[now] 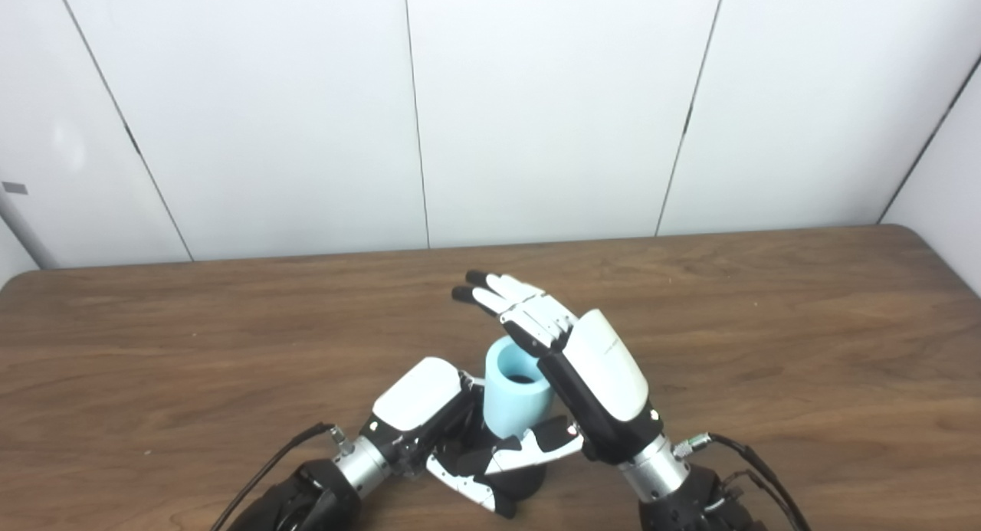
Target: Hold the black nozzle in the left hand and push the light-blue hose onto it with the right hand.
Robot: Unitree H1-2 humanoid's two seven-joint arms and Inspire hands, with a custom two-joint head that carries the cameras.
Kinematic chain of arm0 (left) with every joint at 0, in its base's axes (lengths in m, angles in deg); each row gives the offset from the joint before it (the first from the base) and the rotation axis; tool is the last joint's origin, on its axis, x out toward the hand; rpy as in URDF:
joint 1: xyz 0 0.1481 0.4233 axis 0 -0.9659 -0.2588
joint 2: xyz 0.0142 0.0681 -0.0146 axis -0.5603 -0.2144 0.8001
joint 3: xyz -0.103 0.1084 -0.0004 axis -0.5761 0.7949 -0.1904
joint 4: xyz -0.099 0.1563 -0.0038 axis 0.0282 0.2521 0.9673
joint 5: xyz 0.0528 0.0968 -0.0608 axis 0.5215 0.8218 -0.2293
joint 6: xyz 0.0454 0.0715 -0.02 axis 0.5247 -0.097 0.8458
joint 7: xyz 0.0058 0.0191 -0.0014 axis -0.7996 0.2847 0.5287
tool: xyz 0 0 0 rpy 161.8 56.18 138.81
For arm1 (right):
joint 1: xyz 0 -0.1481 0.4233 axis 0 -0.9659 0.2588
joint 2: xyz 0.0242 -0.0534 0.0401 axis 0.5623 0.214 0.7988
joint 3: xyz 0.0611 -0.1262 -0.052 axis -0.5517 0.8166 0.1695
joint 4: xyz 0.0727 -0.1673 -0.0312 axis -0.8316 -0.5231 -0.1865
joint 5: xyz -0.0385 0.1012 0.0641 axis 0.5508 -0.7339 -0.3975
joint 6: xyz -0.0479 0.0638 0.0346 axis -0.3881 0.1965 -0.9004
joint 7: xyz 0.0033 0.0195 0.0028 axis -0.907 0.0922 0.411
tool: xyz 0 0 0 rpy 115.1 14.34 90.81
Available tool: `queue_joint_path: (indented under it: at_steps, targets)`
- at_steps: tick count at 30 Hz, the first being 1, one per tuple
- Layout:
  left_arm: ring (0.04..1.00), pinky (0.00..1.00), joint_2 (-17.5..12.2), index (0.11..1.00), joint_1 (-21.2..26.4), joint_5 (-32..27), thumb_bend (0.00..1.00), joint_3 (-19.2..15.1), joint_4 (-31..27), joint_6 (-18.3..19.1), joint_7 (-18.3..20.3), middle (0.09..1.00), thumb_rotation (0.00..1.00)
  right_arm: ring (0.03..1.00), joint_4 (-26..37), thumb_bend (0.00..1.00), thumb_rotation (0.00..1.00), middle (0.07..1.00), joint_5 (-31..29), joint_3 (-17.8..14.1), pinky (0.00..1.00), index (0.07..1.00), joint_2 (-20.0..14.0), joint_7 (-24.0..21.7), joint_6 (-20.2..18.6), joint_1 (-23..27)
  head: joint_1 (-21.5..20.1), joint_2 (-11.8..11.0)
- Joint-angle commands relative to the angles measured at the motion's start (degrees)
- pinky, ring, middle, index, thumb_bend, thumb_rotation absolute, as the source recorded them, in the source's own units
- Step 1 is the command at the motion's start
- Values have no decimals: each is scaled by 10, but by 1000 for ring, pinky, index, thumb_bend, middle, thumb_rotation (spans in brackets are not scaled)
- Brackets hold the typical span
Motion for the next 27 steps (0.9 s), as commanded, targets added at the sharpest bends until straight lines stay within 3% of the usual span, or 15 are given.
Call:
queue_joint_path:
  at_steps: [1,11,16,27]
  targets:
    - [132,80,15,483,-70,4,519,26,54,6,-3,209,42,936,28,942,638,952,6,-4,888,911,5,17,12,12,0,0]
    - [152,96,14,484,-66,20,519,32,68,6,-24,245,43,922,45,941,603,938,-3,-10,907,903,10,26,22,13,0,0]
    - [160,104,9,483,-59,26,519,44,74,6,-31,241,44,927,61,935,636,939,3,-15,969,923,11,29,23,16,-1,-1]
    - [128,80,4,483,-51,22,519,58,92,6,-57,202,42,840,104,921,764,879,11,-33,850,859,19,34,19,13,-6,-1]
